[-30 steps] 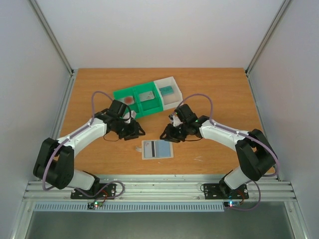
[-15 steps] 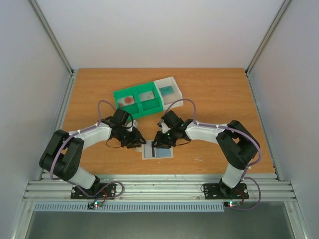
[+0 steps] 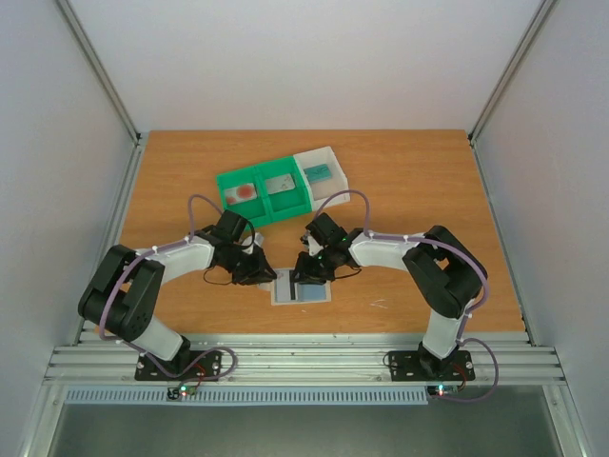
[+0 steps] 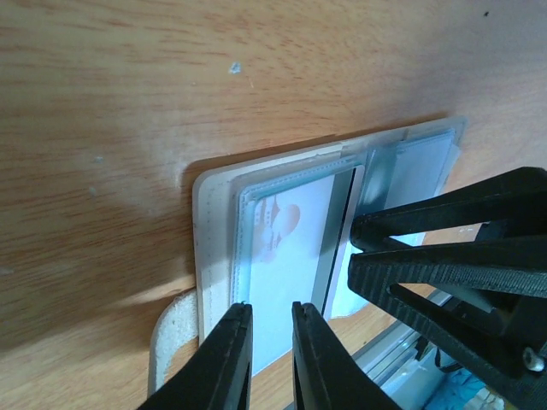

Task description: Take the credit cards out of the card holder

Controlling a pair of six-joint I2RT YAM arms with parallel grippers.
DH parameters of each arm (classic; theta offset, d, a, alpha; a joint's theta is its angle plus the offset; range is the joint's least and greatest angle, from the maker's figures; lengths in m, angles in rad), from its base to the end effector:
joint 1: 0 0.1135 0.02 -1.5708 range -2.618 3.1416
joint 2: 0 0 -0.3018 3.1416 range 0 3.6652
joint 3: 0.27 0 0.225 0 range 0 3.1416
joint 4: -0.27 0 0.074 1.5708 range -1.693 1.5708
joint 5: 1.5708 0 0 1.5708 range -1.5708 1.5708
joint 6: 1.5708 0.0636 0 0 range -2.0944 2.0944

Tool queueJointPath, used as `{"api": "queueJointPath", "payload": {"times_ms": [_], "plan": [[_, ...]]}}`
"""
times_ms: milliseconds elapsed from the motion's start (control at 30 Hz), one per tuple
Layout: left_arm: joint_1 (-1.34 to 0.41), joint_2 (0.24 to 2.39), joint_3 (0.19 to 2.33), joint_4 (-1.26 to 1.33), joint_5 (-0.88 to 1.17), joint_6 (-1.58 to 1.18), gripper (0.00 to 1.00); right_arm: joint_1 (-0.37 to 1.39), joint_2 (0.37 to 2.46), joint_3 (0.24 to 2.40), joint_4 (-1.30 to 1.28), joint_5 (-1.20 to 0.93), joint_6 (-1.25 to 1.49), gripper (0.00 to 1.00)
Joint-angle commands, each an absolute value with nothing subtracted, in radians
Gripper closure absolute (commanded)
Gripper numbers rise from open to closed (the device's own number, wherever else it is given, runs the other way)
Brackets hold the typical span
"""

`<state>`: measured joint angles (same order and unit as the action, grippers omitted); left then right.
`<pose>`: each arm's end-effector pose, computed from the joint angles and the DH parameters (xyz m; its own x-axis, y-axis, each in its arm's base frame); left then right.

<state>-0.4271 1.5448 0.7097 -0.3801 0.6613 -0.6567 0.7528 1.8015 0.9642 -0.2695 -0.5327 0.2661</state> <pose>0.2072 -0.1372 0.1783 -0.9942 -0.0769 0.0757 -0.1078 0.7358 -0.6685 0.2234 0.2536 0.1712 -0.8282 -0.4654 -0.3123 -0.5566 0.6174 0.5559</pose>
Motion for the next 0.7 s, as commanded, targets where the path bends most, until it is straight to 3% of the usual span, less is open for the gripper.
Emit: {"api": "queueJointPath", "payload": {"times_ms": [0,333,667], "plan": [[-0.433,1.548,0.693,-0.334,0.666,-0.656,0.85,0.762,1.819,0.975,-0.265,-0.499,0.239,0.75],[-0.434,1.581,0.684,-0.281,0.693,-0.668,0.86,0.764,1.829,0.947,-0.245,-0.483,0.238,0.78],[-0.434,1.64,0.666,-0.279,0.662,-0.654,0.95,0.763,1.813,0.936,-0.226,-0.468,0.252,0.79]]}}
